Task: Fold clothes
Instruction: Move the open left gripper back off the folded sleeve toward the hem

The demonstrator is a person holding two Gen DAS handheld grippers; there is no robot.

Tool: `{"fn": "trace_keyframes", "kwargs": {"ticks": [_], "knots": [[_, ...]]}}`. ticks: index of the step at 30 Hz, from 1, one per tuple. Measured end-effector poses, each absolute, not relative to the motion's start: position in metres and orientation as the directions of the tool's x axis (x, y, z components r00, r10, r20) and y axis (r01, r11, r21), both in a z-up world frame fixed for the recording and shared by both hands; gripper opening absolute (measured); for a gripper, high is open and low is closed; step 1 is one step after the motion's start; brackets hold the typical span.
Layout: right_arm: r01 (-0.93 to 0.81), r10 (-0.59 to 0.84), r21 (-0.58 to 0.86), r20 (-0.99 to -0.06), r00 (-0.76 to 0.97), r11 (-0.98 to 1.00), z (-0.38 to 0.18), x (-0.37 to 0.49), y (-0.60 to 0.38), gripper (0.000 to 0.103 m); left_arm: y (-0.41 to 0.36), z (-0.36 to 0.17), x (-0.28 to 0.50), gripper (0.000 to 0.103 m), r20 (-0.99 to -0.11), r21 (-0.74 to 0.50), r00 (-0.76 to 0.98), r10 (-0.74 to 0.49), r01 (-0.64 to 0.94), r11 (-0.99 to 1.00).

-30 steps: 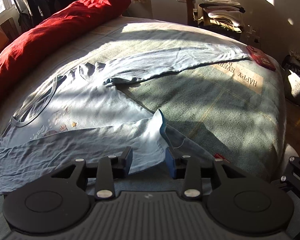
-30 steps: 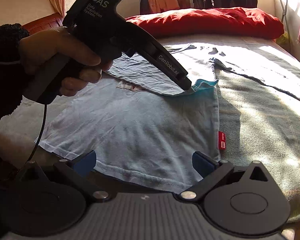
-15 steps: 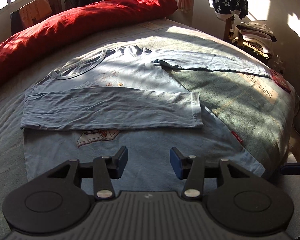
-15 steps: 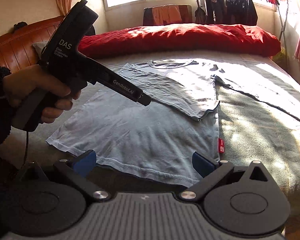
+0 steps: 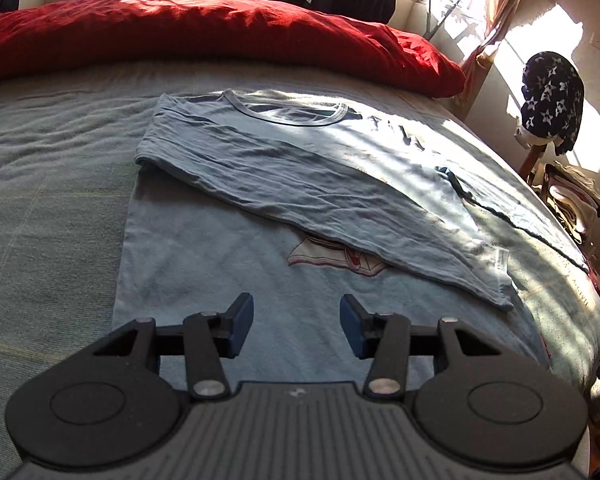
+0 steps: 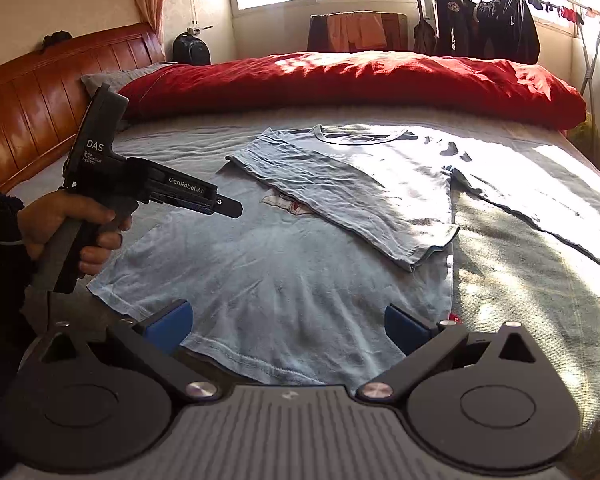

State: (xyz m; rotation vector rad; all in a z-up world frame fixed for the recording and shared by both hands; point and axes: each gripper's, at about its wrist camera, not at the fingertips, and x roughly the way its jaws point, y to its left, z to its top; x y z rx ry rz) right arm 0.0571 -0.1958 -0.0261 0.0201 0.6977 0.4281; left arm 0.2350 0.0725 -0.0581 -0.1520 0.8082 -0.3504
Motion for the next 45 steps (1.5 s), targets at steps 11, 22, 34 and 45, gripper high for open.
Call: {"fn": "trace_keyframes", "kwargs": {"ticks": [11,22,34,45], "knots": [[-0.298,0.327,0.165,-0.675,0.661,0.94,-0.043,0.135,-0.2,0.103,0.113,-0.09,0.34,0.052,-0.553,-0.485,0.682,-0.48,0.205,0.85],[-0.281,0.328,0.187,-0.698,0.636,0.941,-0.055,0.163,-0.203,0.103,0.145,-0.095,0.37,0.056,-0.537,-0.435,0.771,-0.343,0.095,0.896],[-0.314,0.352,0.182,-0.667,0.657,0.932,-0.051,0.154,-0.205,0.103,0.148,-0.055,0.34,0.062,-0.526,-0.36,0.774,-0.353,0.173,0.917],[-0.396,0.313,0.046,-0.699,0.643,0.917,-0.047,0.162,-0.205,0.067,0.087,-0.083,0.354,0.062,-0.67,-0.188,0.663,-0.335,0.285,0.94]]}}
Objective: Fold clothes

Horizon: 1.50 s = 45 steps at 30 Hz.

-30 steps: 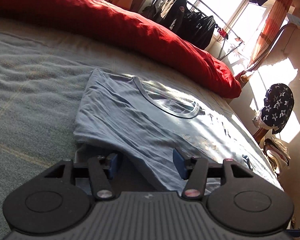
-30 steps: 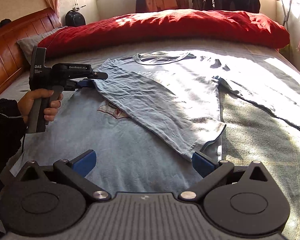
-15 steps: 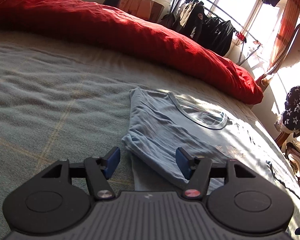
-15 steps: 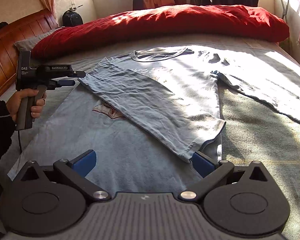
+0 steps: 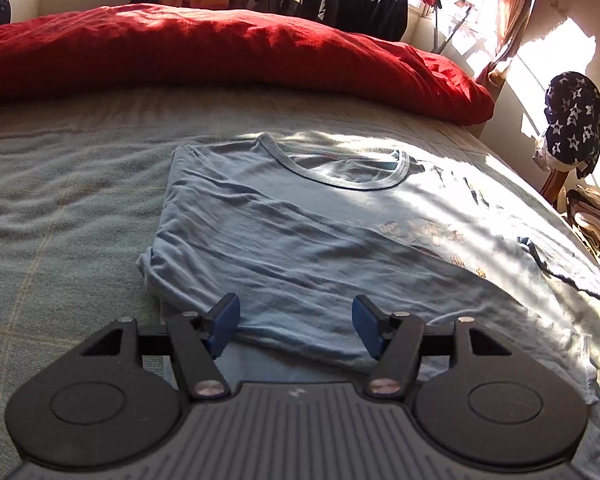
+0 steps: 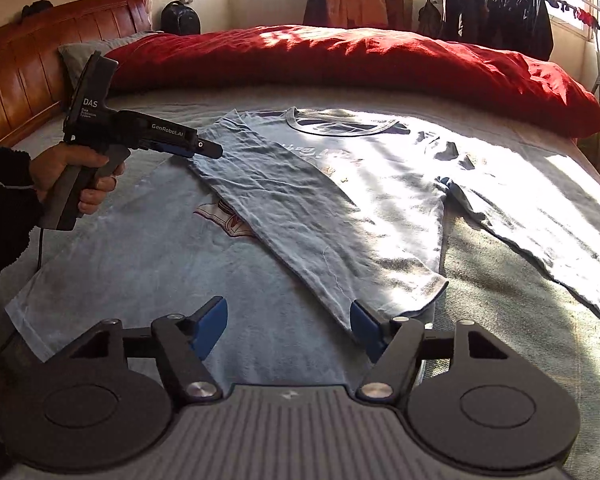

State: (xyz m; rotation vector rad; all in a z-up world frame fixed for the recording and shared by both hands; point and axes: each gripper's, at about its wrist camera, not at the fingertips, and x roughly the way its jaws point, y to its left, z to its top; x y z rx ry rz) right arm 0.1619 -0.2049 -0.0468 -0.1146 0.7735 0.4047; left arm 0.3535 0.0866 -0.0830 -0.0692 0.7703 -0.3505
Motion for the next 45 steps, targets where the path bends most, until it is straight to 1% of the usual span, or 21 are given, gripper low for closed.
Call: {"fn": "trace_keyframes", "kwargs": {"ticks": [2,5,6,7,10,12,14,16,18,19,21,24,26,27,31,34,35,36,38,43,45], "knots": [[-0.396,0.283,0.009,-0.715,0.639,0.918,-0.05,0.166,-0.206,0.067,0.083,-0.079,0.344,0.062,-0.671,-0.161,0.668,-0.321,0.292,0.943],[-0.388,0.257,-0.014,-0.727,0.636,0.921,-0.053,0.168,-0.206,0.068,0.072,-0.064,0.325,0.063,-0.656,-0.141,0.662,-0.363,0.365,0.92],[-0.388,0.266,0.0,-0.728,0.632,0.922,-0.053,0.167,-0.207,0.073,0.068,-0.059,0.317,0.066,-0.648,-0.129,0.66,-0.381,0.398,0.908],[-0.39,0.277,0.013,-0.724,0.632,0.921,-0.053,0.165,-0.207,0.08,0.06,-0.055,0.309,0.067,-0.645,-0.101,0.656,-0.392,0.435,0.895],[-0.382,0.311,0.06,-0.7,0.642,0.922,-0.055,0.155,-0.209,0.09,0.03,-0.046,0.282,0.067,-0.647,0.007,0.635,-0.422,0.559,0.829],[-0.375,0.339,0.105,-0.692,0.638,0.921,-0.058,0.147,-0.212,0.091,0.009,-0.042,0.264,0.067,-0.648,0.065,0.611,-0.455,0.64,0.766],[-0.351,0.342,0.138,-0.699,0.628,0.926,-0.061,0.141,-0.215,0.092,-0.015,-0.042,0.246,0.067,-0.642,0.151,0.601,-0.475,0.708,0.69],[-0.326,0.344,0.168,-0.708,0.617,0.93,-0.062,0.134,-0.221,0.092,-0.04,-0.045,0.229,0.061,-0.641,0.236,0.593,-0.486,0.756,0.611],[-0.308,0.355,0.2,-0.708,0.611,0.93,-0.063,0.126,-0.228,0.092,-0.061,-0.049,0.218,0.044,-0.652,0.299,0.572,-0.498,0.797,0.524],[-0.3,0.361,0.217,-0.704,0.611,0.929,-0.062,0.123,-0.232,0.094,-0.07,-0.052,0.213,0.042,-0.66,0.32,0.559,-0.501,0.813,0.486],[-0.285,0.373,0.246,-0.696,0.614,0.926,-0.062,0.117,-0.239,0.096,-0.089,-0.059,0.205,0.042,-0.675,0.368,0.539,-0.503,0.838,0.404],[-0.261,0.398,0.301,-0.68,0.616,0.917,-0.064,0.113,-0.25,0.097,-0.111,-0.072,0.192,0.042,-0.677,0.484,0.558,-0.48,0.829,0.282],[-0.254,0.413,0.327,-0.669,0.618,0.91,-0.065,0.111,-0.256,0.1,-0.123,-0.08,0.185,0.041,-0.674,0.563,0.579,-0.459,0.804,0.189],[-0.255,0.424,0.341,-0.665,0.615,0.905,-0.066,0.111,-0.258,0.103,-0.127,-0.083,0.182,0.041,-0.672,0.588,0.586,-0.453,0.794,0.154],[-0.254,0.476,0.411,-0.651,0.591,0.876,-0.072,0.114,-0.263,0.103,-0.141,-0.089,0.176,0.041,-0.664,0.656,0.603,-0.442,0.753,0.041],[-0.258,0.488,0.423,-0.642,0.591,0.869,-0.075,0.113,-0.265,0.103,-0.149,-0.093,0.175,0.041,-0.662,0.68,0.609,-0.437,0.733,-0.01],[-0.258,0.491,0.426,-0.641,0.591,0.867,-0.075,0.113,-0.265,0.103,-0.152,-0.094,0.175,0.033,-0.665,0.683,0.608,-0.435,0.73,-0.024],[-0.258,0.493,0.43,-0.639,0.59,0.865,-0.075,0.113,-0.265,0.103,-0.153,-0.096,0.174,0.02,-0.672,0.681,0.6,-0.434,0.731,-0.044],[-0.254,0.495,0.436,-0.634,0.594,0.863,-0.075,0.113,-0.268,0.103,-0.156,-0.101,0.171,0.01,-0.678,0.69,0.596,-0.43,0.718,-0.092],[-0.257,0.485,0.421,-0.639,0.597,0.87,-0.073,0.11,-0.272,0.103,-0.149,-0.114,0.16,0.009,-0.654,0.744,0.615,-0.441,0.628,-0.228],[-0.254,0.489,0.428,-0.635,0.598,0.867,-0.073,0.109,-0.273,0.103,-0.15,-0.116,0.159,0.008,-0.657,0.745,0.613,-0.44,0.619,-0.25]]}}
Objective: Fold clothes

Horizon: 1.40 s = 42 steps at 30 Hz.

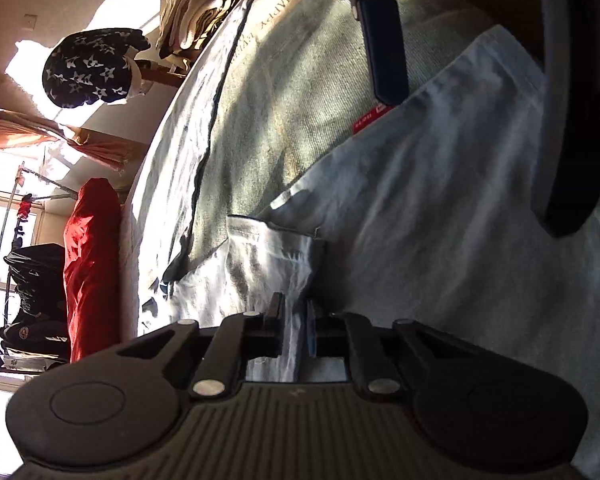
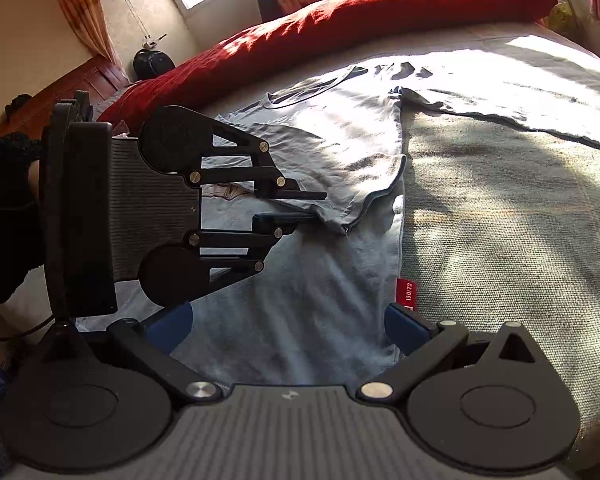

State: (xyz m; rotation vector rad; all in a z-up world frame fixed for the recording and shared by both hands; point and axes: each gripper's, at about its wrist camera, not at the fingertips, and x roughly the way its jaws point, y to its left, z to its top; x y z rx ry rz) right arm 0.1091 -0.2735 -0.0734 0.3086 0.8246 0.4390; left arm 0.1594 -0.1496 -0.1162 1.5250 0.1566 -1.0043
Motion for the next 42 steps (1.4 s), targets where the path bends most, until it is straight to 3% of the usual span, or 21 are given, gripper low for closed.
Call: {"fn": "trace_keyframes", "kwargs": {"ticks": [2,23,25,27,31,37,42], "knots": [[-0.251,0.484,0.425,-0.636,0.601,0.87,-0.073,0.108,-0.274,0.103,-0.153,-0.113,0.163,0.0,-0.684,0.714,0.589,-0.432,0.661,-0.23],[-0.25,0.447,0.375,-0.658,0.606,0.892,-0.067,0.099,-0.271,0.103,-0.138,-0.089,0.145,0.0,-0.688,0.682,0.557,-0.466,0.715,-0.153],[-0.248,0.442,0.371,-0.662,0.606,0.895,-0.067,0.099,-0.271,0.103,-0.138,-0.087,0.146,0.002,-0.686,0.676,0.558,-0.467,0.726,-0.126],[-0.249,0.44,0.367,-0.665,0.604,0.896,-0.067,0.099,-0.271,0.103,-0.137,-0.081,0.147,0.011,-0.694,0.65,0.543,-0.472,0.755,-0.087],[-0.253,0.43,0.35,-0.667,0.608,0.902,-0.063,0.101,-0.27,0.103,-0.125,-0.064,0.148,0.012,-0.712,0.585,0.509,-0.484,0.811,-0.007],[-0.316,0.43,0.294,-0.671,0.604,0.902,-0.051,0.118,-0.258,0.103,-0.08,-0.043,0.202,0.014,-0.713,0.494,0.58,-0.393,0.814,0.306],[-0.443,0.48,0.245,-0.675,0.561,0.863,-0.038,0.17,-0.221,0.103,-0.04,-0.043,0.291,0.02,-0.749,0.277,0.592,-0.297,0.688,0.671]]}}
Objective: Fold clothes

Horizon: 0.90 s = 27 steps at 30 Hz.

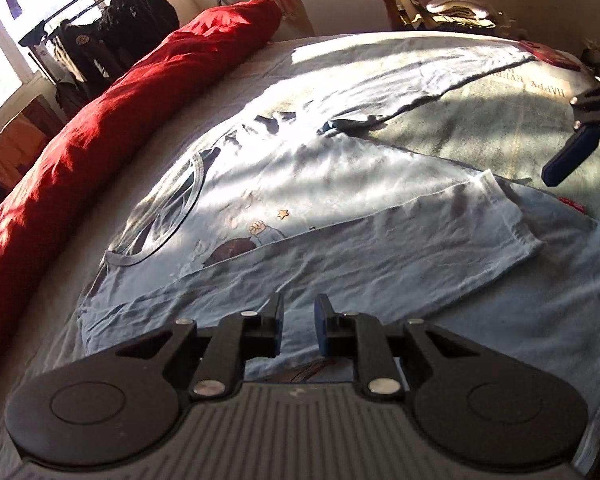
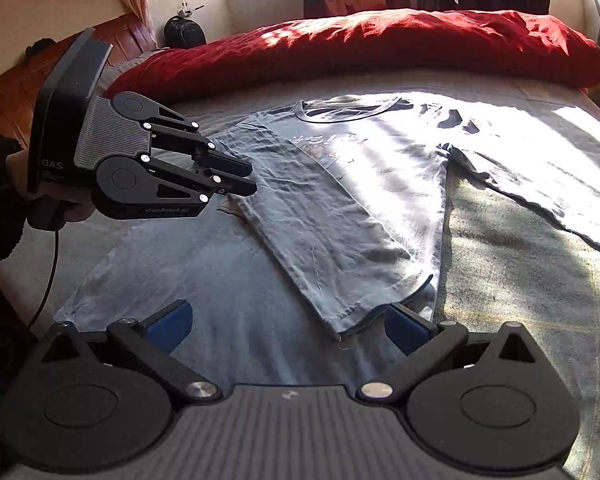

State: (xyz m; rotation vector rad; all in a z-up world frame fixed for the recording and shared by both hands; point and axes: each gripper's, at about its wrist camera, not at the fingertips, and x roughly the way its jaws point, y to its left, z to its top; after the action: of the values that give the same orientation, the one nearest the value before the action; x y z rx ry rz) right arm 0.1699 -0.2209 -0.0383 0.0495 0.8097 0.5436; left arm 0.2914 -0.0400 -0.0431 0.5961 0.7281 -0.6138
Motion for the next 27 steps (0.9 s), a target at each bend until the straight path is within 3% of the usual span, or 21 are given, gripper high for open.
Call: {"fn": "trace_keyframes", "kwargs": {"ticks": [4,8,14,17,22,27], "knots": [[-0.478,0.495,0.247,-0.704,0.509,0.843,-0.051,0.228,-0.184,0.103,-0.021,-0.066,0.337,0.021,-0.794,0.189,0.563,-0.228,0.586,0.788],[-0.442,0.475,0.271,-0.75,0.46,0.855,-0.08,0.254,-0.167,0.103,-0.001,-0.075,0.339,0.023,-0.795,0.095,0.545,-0.266,0.545,0.833],[-0.414,0.527,0.343,-0.677,0.513,0.843,-0.092,0.236,-0.186,0.103,0.024,-0.077,0.321,0.038,-0.787,0.074,0.549,-0.281,0.537,0.841],[-0.403,0.56,0.393,-0.651,0.513,0.827,-0.094,0.23,-0.197,0.103,0.033,-0.076,0.315,0.039,-0.786,0.058,0.548,-0.285,0.525,0.849],[-0.385,0.513,0.35,-0.688,0.513,0.854,-0.078,0.209,-0.198,0.103,0.037,-0.069,0.309,0.041,-0.792,0.088,0.55,-0.263,0.53,0.843],[-0.421,0.491,0.28,-0.667,0.56,0.863,-0.063,0.207,-0.188,0.103,0.043,-0.047,0.332,0.042,-0.762,0.067,0.586,-0.276,0.495,0.866]]}}
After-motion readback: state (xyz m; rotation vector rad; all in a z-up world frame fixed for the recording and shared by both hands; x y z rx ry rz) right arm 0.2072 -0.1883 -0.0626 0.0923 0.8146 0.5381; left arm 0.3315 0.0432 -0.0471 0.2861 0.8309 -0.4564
